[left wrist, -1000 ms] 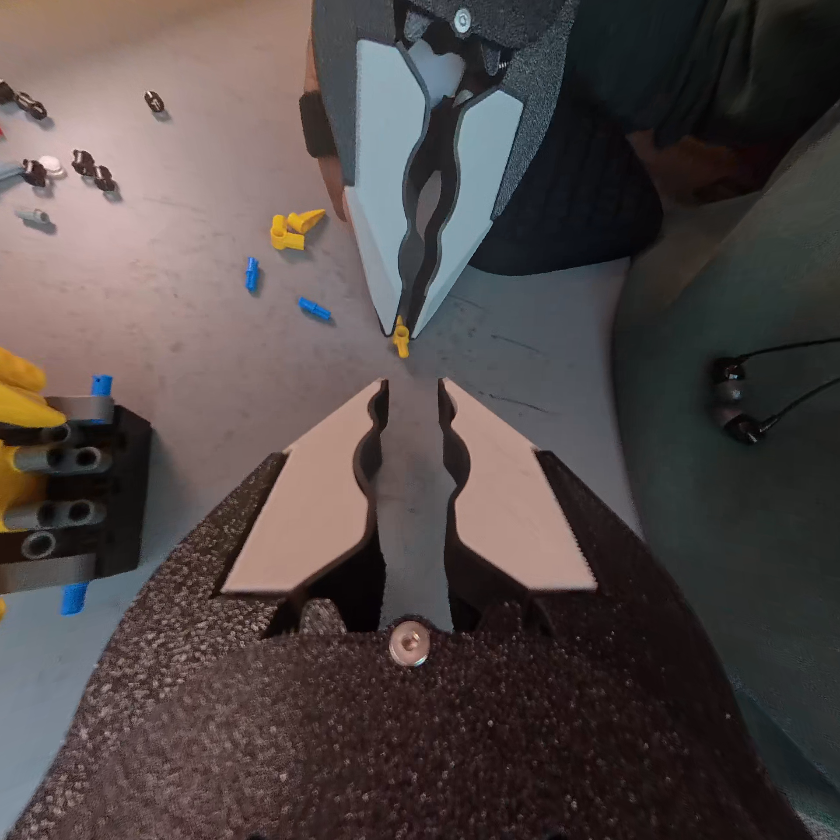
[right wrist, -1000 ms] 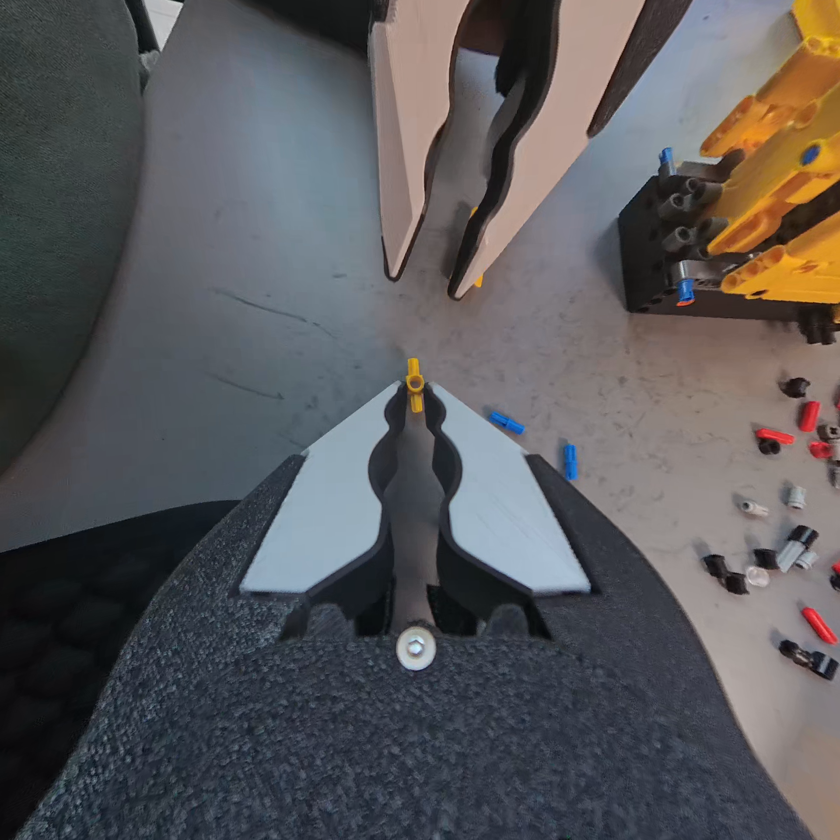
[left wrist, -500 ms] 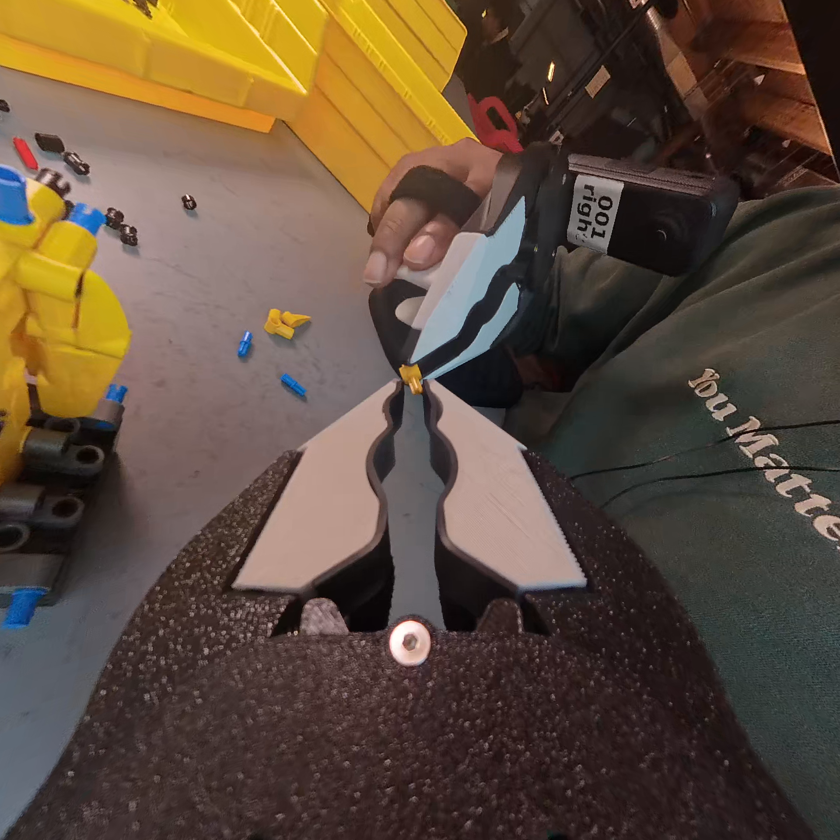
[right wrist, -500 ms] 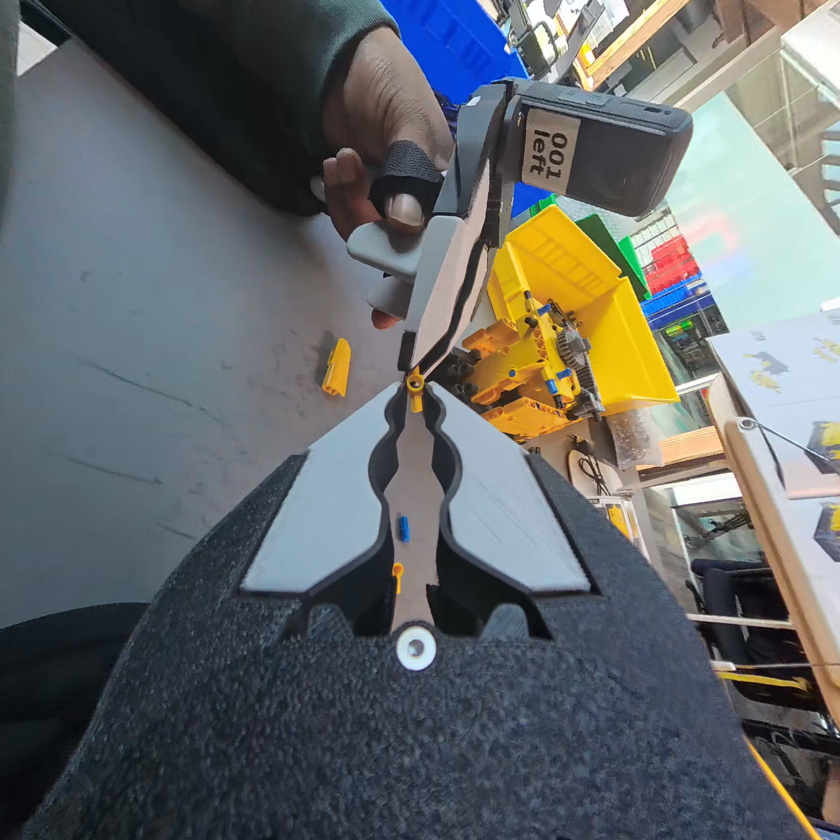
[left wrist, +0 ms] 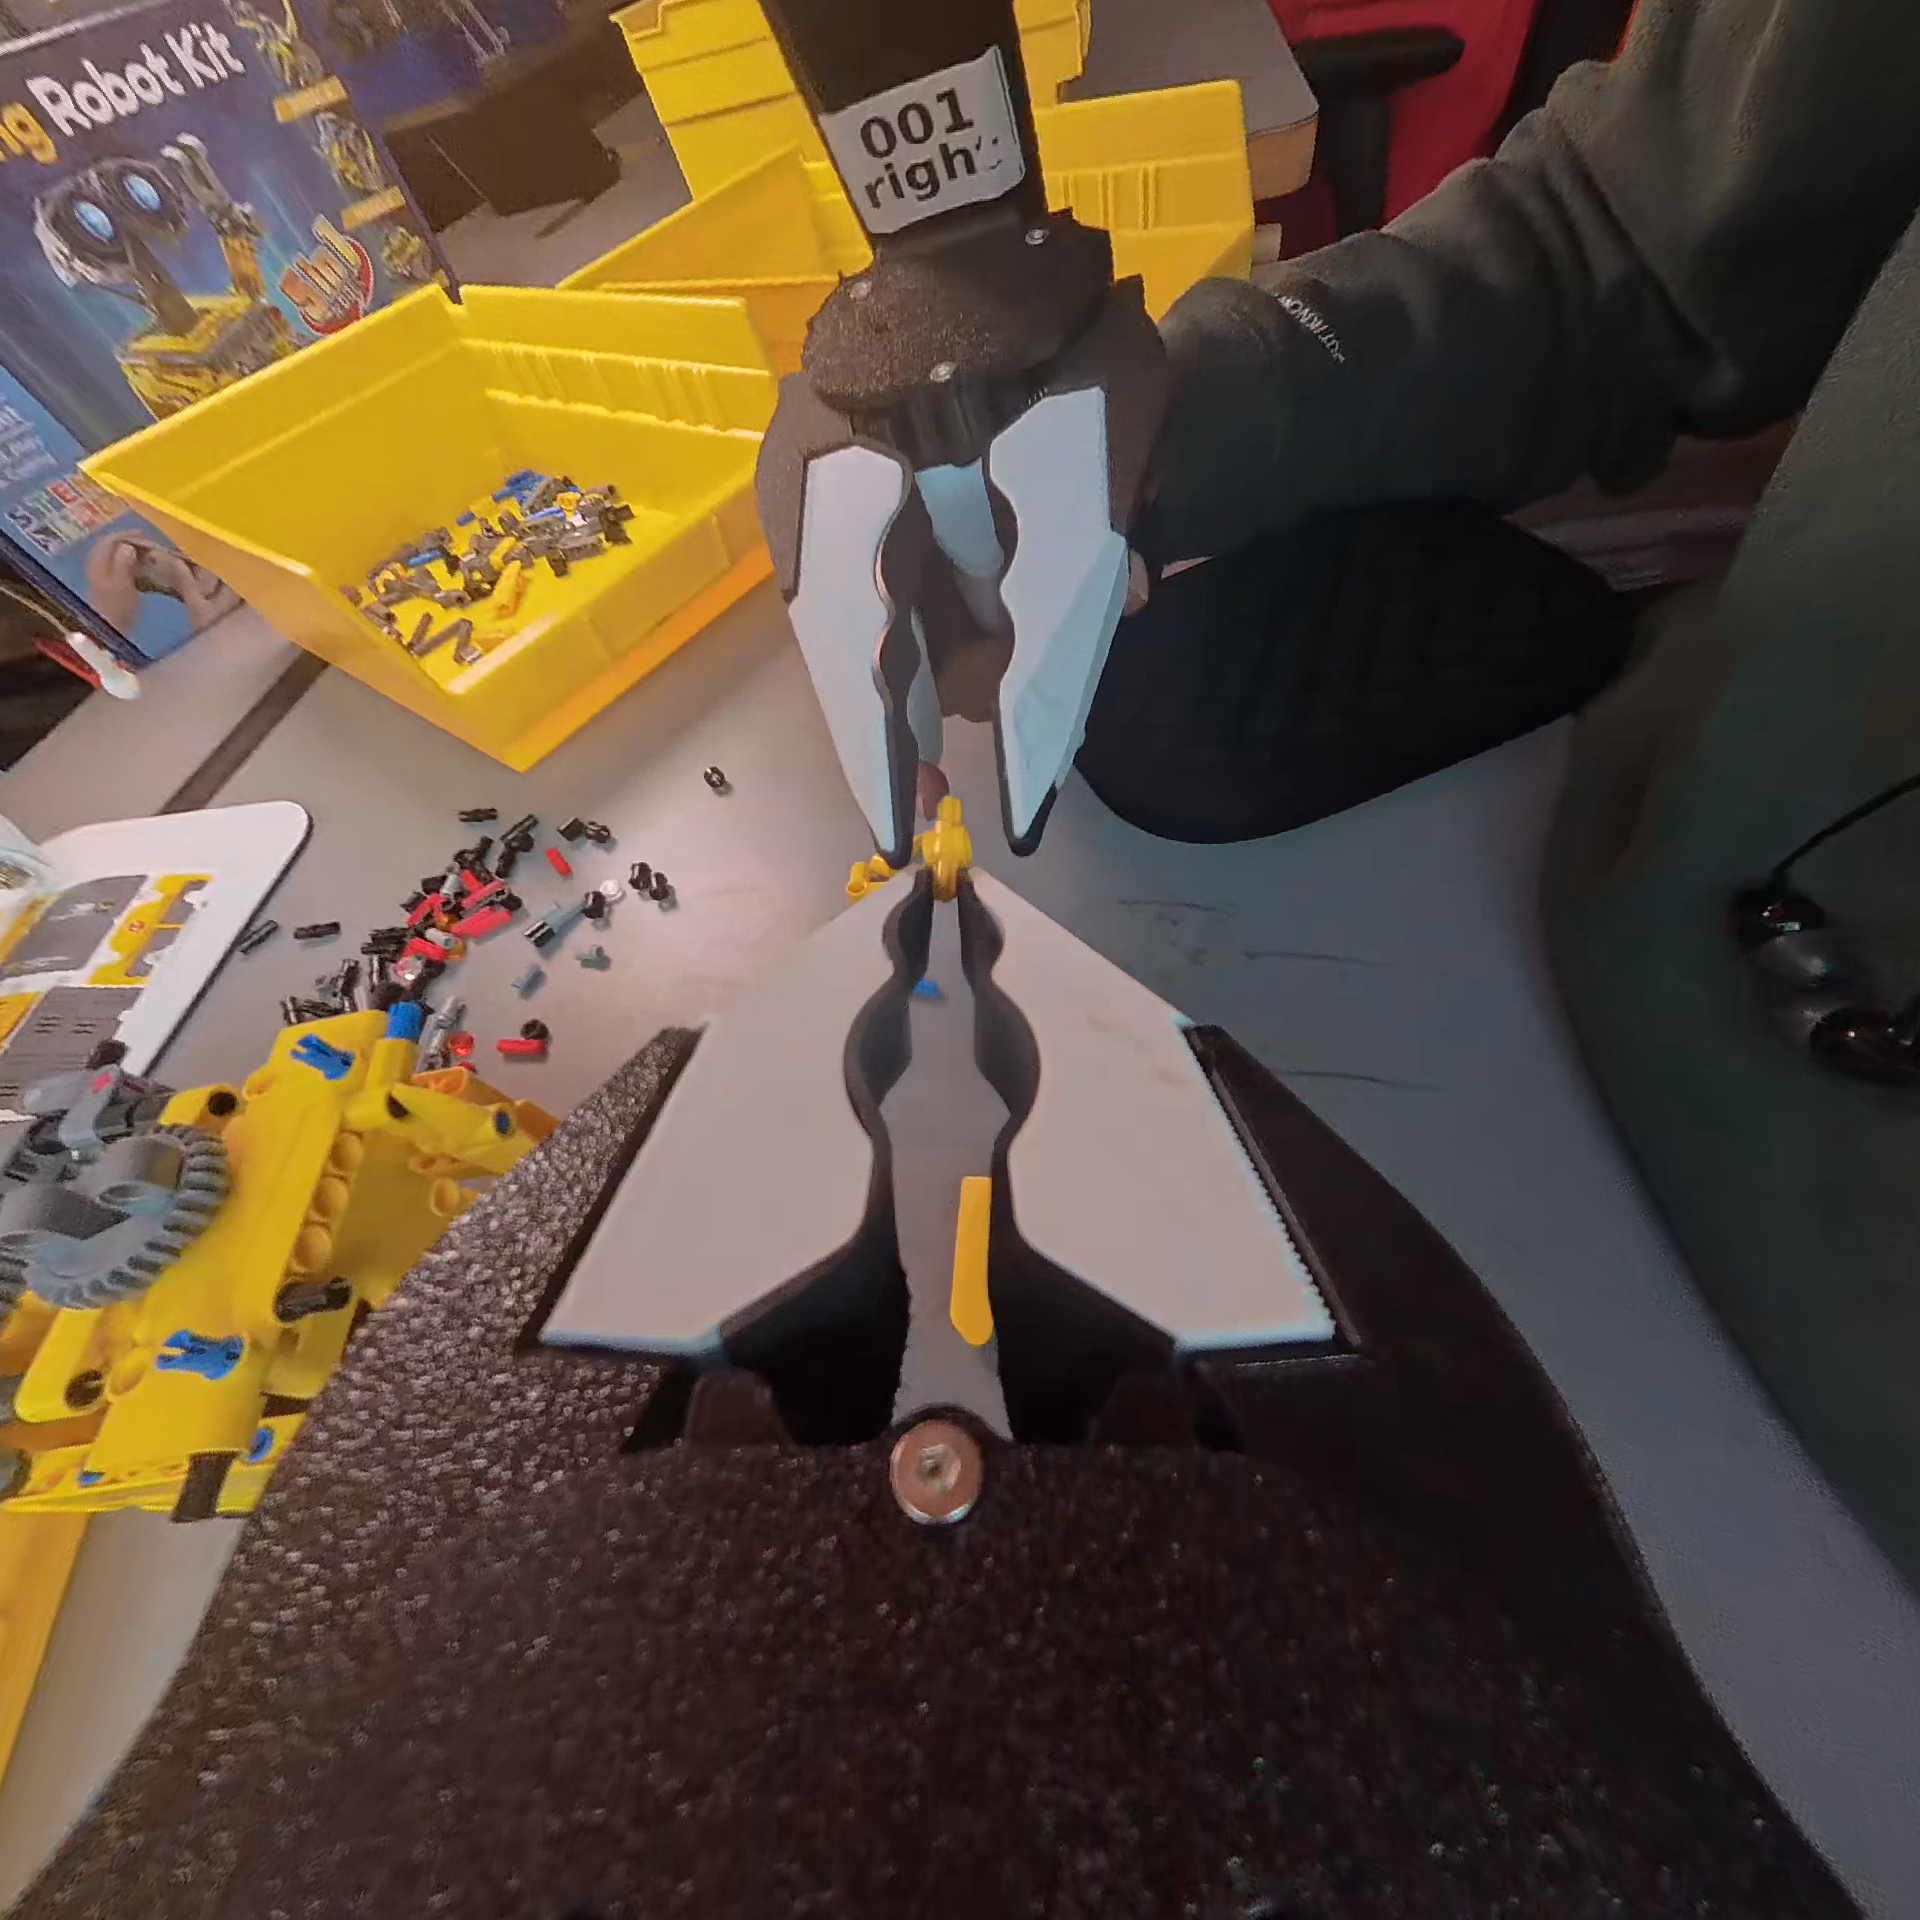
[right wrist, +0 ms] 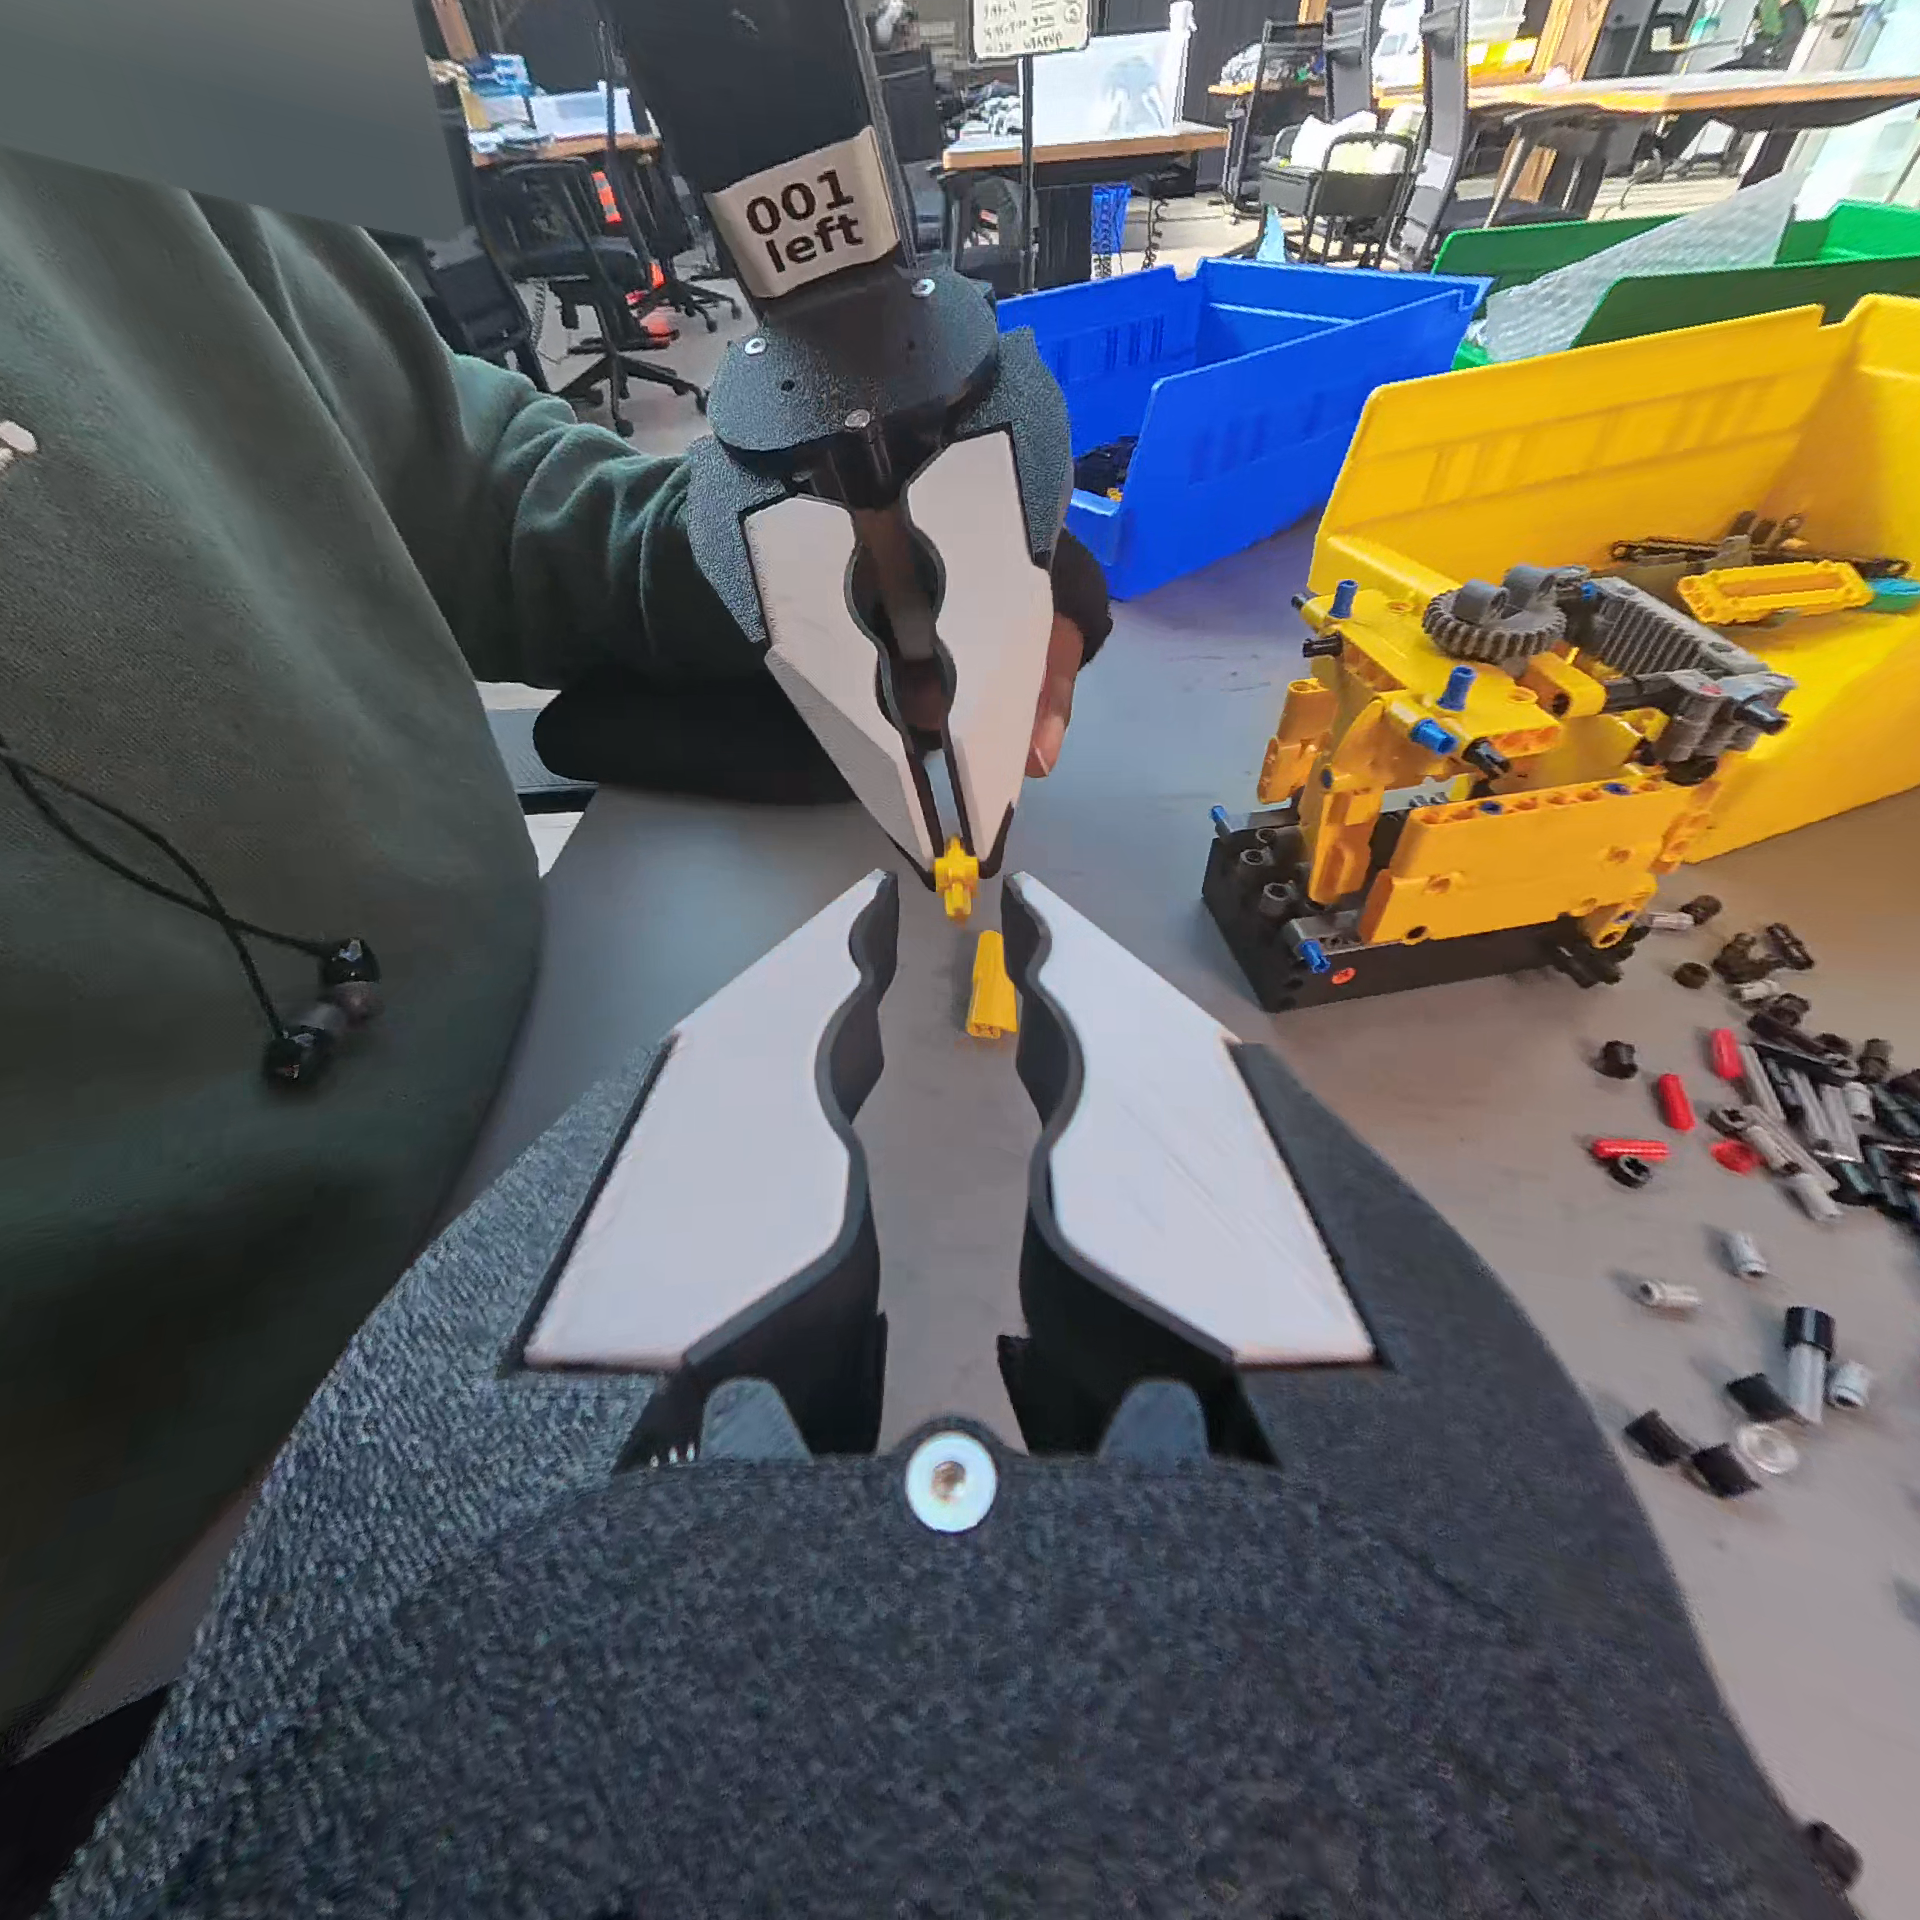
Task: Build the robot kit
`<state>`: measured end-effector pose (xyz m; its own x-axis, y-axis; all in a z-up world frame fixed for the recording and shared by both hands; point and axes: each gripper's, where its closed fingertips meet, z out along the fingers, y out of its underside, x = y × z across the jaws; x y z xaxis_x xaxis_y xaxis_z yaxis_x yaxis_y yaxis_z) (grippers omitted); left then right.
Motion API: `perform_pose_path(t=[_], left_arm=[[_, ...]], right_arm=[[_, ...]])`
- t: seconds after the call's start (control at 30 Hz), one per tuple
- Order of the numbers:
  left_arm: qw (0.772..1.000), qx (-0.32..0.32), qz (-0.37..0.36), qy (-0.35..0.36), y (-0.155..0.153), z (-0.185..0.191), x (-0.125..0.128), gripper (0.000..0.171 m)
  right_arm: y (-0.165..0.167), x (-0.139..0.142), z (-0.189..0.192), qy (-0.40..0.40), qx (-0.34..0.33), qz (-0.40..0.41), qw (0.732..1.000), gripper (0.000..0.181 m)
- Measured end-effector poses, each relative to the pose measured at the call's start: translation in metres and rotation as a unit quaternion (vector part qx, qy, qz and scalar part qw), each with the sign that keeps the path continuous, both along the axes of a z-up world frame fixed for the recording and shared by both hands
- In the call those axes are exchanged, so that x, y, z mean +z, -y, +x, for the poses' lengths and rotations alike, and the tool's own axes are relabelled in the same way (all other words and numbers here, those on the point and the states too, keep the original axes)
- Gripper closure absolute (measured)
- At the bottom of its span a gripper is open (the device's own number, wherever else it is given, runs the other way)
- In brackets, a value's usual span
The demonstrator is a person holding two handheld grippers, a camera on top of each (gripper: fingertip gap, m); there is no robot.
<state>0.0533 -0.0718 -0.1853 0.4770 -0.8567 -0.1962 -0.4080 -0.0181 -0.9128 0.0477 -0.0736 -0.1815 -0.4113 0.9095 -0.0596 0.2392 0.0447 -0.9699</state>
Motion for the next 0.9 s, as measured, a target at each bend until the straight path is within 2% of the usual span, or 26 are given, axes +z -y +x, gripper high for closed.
perform_pose_path(t=[0.1, 0.33, 0.67, 0.77, 0.9], left_arm=[[1.000, 0.000, 0.015, -0.004, 0.002, 0.002, 0.002, 0.168], [1.000, -0.005, -0.001, 0.003, 0.002, 0.001, -0.002, 0.168], [1.000, -0.003, -0.009, 0.011, 0.003, -0.002, -0.002, 0.167], [0.999, 0.004, -0.045, 0.003, 0.003, -0.012, -0.009, 0.161], [0.986, 0.023, -0.160, -0.049, 0.010, -0.037, -0.041, 0.146]], right_arm=[[0.002, 0.000, -0.001, -0.005, 0.000, 0.012, 1.000, 0.171], [0.003, -0.003, -0.003, -0.005, -0.004, 0.034, 0.999, 0.169], [0.003, -0.002, -0.005, -0.007, -0.009, 0.031, 0.999, 0.175], [-0.001, -0.007, -0.005, 0.007, -0.011, 0.042, 0.999, 0.175], [-0.018, -0.014, 0.001, 0.022, -0.031, 0.063, 0.997, 0.175]])
